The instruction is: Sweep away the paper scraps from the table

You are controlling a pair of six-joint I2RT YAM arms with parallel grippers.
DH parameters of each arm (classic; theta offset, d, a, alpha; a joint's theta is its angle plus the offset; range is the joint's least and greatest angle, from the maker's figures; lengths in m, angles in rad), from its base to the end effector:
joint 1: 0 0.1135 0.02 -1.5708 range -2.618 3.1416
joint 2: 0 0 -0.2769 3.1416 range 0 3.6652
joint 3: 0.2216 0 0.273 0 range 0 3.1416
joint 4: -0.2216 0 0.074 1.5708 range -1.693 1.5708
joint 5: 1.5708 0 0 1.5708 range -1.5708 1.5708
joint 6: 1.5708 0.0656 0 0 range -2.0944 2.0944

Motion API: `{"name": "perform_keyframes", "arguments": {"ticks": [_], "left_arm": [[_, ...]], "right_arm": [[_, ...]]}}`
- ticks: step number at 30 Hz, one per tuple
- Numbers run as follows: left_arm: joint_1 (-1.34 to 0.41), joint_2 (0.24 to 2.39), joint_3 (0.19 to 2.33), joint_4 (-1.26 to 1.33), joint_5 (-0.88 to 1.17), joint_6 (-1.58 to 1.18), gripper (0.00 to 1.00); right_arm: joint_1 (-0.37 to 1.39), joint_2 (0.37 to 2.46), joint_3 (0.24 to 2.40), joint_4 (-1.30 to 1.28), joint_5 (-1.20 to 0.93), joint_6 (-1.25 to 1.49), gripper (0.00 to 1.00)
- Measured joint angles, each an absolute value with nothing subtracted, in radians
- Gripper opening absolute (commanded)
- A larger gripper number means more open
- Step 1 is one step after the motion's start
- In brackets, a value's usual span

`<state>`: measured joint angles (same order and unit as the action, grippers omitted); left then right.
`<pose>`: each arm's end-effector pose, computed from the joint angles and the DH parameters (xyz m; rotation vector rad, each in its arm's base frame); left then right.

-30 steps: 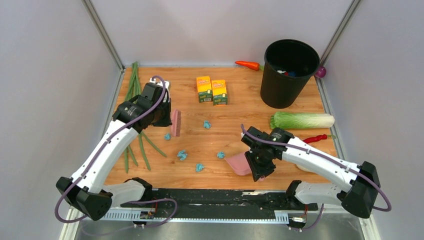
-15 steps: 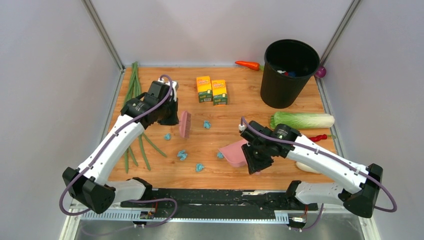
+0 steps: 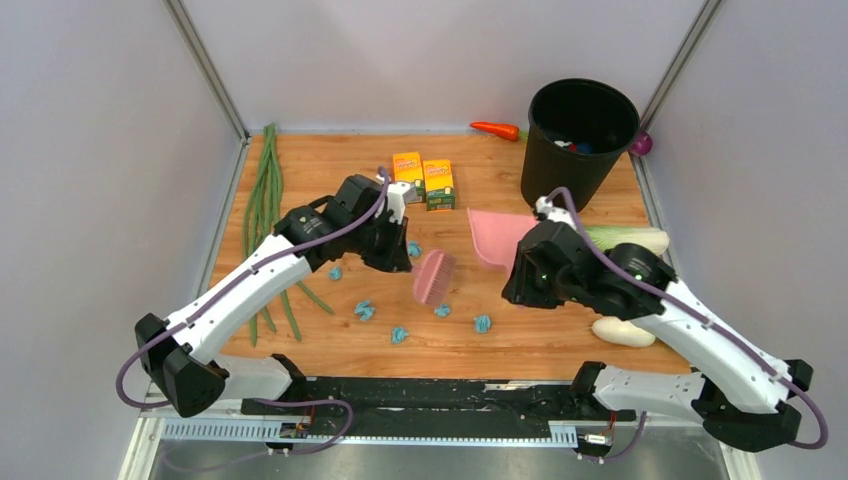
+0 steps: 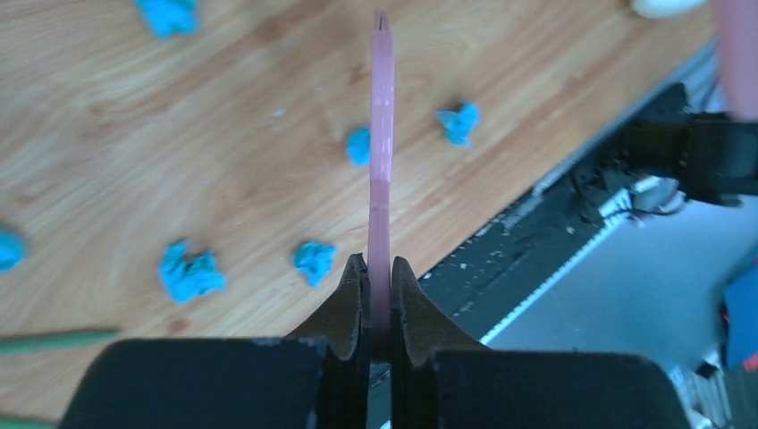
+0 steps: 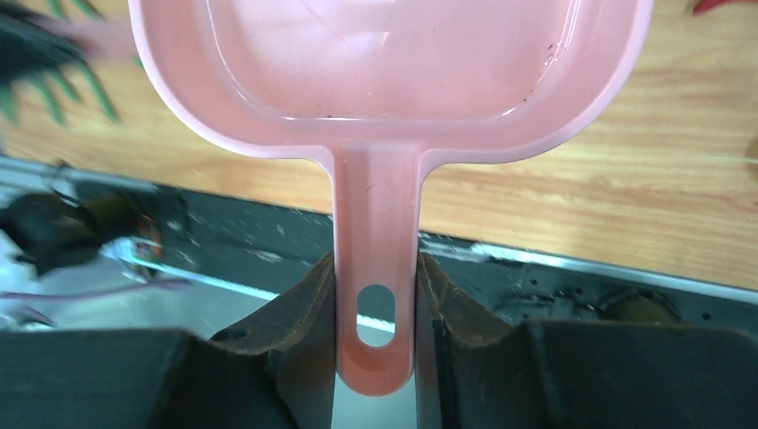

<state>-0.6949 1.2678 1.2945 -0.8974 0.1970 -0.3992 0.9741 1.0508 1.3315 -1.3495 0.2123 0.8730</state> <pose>0.2154 -0.1963 0.3391 0.4674 2.5124 -0.7005 0.1172 0.1479 0.3641 -0.0615 2.6491 0.3716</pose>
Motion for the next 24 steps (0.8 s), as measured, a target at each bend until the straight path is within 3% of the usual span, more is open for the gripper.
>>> {"name": "perform_keyframes", "arguments": {"ticks": [6, 15, 24], "left_arm": [[-0.795, 1.352, 1.277, -0.761, 0.338, -0.467, 0.0], [-0.916, 1.604, 1.278, -0.572, 0.464, -0.579, 0.0], [-0.94, 1.728, 1.385, -0.698, 0.356, -0.575, 0.0]], "right_arm": [[0.974, 0.991, 1.472, -1.347, 0.34, 0.95, 0.0], [0.974, 0.959, 1.438, -1.35, 0.364, 1.028, 0.0], [0.974, 0.972, 1.422, -1.349, 0.351, 1.04, 0.0]]}}
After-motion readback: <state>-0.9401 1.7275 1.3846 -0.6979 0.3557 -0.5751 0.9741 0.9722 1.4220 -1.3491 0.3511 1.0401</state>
